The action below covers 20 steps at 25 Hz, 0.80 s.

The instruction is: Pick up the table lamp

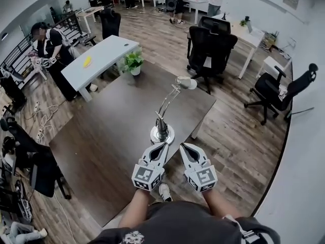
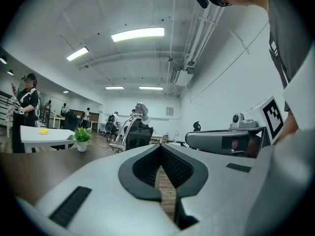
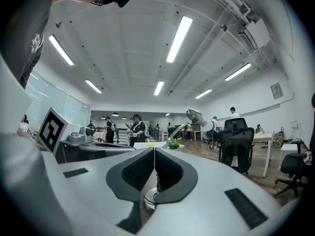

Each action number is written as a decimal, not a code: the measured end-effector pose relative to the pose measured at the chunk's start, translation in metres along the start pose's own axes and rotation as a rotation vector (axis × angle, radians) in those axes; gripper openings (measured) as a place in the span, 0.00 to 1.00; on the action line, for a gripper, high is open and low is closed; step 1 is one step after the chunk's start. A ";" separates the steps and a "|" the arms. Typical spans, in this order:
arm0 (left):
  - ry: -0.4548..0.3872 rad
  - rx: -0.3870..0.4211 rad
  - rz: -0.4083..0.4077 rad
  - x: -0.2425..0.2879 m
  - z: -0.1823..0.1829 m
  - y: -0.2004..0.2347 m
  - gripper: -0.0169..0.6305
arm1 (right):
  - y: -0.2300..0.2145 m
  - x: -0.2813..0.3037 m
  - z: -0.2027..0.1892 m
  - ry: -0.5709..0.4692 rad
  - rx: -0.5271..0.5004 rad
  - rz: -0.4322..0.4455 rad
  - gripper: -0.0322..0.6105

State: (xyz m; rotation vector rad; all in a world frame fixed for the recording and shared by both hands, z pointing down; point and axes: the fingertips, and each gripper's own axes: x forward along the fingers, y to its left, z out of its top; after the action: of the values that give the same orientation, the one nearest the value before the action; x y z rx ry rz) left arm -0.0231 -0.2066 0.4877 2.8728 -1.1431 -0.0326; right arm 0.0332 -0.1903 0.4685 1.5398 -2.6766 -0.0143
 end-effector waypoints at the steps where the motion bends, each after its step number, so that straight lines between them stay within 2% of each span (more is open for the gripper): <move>1: -0.002 0.000 -0.003 0.003 0.000 0.007 0.04 | 0.001 0.008 0.001 0.001 -0.020 -0.002 0.09; 5: -0.002 -0.002 -0.009 0.013 -0.002 0.034 0.04 | 0.010 0.035 0.002 0.008 -0.083 0.004 0.09; 13: 0.010 -0.015 -0.004 0.019 -0.010 0.067 0.04 | 0.012 0.066 -0.001 0.030 -0.047 0.003 0.09; 20: 0.038 -0.006 0.016 0.036 -0.024 0.082 0.04 | -0.006 0.080 -0.012 0.049 -0.010 0.009 0.09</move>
State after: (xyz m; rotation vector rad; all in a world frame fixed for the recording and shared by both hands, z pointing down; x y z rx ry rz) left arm -0.0523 -0.2898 0.5162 2.8460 -1.1576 0.0198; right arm -0.0011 -0.2623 0.4838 1.5053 -2.6415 0.0095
